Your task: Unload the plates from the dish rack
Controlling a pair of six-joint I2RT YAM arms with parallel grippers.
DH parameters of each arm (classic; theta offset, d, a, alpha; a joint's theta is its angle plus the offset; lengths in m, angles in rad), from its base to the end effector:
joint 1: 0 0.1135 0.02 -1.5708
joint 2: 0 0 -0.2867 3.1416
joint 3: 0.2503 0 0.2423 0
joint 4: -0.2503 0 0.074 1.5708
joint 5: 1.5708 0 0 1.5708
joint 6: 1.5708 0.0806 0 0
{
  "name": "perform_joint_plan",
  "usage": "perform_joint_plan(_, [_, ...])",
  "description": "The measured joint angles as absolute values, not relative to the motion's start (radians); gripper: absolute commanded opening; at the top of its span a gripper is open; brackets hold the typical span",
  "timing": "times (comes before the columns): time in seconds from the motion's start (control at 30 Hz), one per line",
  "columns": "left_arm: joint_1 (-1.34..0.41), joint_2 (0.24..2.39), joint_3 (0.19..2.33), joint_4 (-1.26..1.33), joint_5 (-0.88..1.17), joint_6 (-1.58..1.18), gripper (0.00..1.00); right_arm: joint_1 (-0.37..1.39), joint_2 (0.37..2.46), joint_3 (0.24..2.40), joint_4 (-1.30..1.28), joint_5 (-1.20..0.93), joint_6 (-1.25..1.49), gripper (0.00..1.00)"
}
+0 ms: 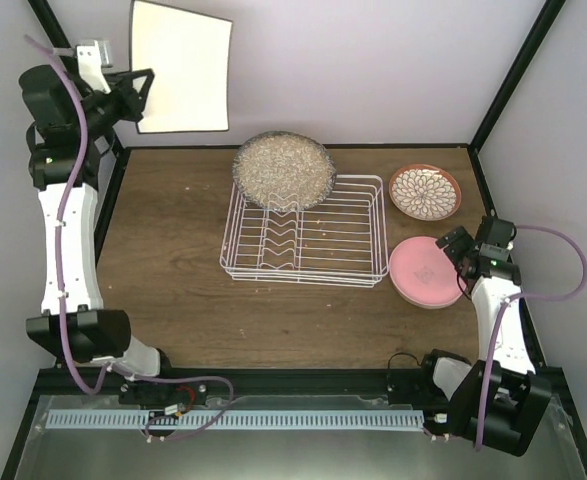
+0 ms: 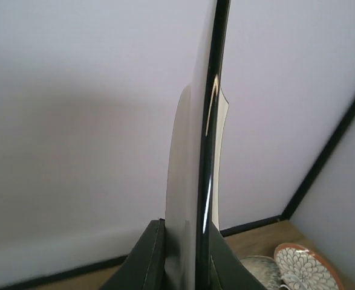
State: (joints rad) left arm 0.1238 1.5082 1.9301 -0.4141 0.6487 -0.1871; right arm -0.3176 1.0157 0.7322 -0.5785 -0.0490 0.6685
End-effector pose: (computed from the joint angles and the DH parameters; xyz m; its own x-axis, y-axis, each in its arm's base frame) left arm 0.3334 -0.0076 0.5516 -0.0856 -0.1600 -0.9834 0.4938 0.8504 -0.1814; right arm 0.2023 -0.0623 0.2318 -0.3914 0.7803 -0.4878 0.6680 0.6055 0.4326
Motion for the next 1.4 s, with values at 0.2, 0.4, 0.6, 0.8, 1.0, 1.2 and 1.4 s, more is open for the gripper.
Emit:
perform_joint_plan(0.2, [0.216, 1.588, 1.821, -0.390, 0.655, -0.322, 0.04, -0.318, 1.028, 0.732, -0.575, -0.052, 0.654, 1.00])
perform_joint_plan(0.4, [0.278, 1.677, 1.770, -0.450, 0.662, -0.315, 0.04, -0.318, 1.026, 0.732, -0.575, -0.052, 0.639, 1.00])
perform_joint_plan(0.6, [0.308, 1.732, 1.770, -0.513, 0.628, -0.232, 0.04, -0.318, 1.027, 0.732, -0.573, -0.063, 0.636, 1.00])
perform_joint_plan(0.8, [0.307, 1.837, 1.789, -0.574, 0.599, -0.137, 0.04, -0.318, 1.034, 0.732, -0.563, -0.074, 0.631, 1.00])
perform_joint_plan(1.0, [0.307, 2.001, 1.865, -0.680, 0.553, -0.046, 0.04, -0.318, 1.048, 0.733, -0.562, -0.075, 0.617, 1.00])
perform_joint_plan(1.2, [0.307, 2.040, 1.855, -0.728, 0.533, -0.020, 0.04, -0.318, 1.052, 0.733, -0.560, -0.076, 0.617, 1.00])
perform_joint_plan(1.4, [0.307, 2.051, 1.853, -0.723, 0.539, -0.024, 0.05, -0.318, 1.053, 0.733, -0.560, -0.078, 0.617, 1.00])
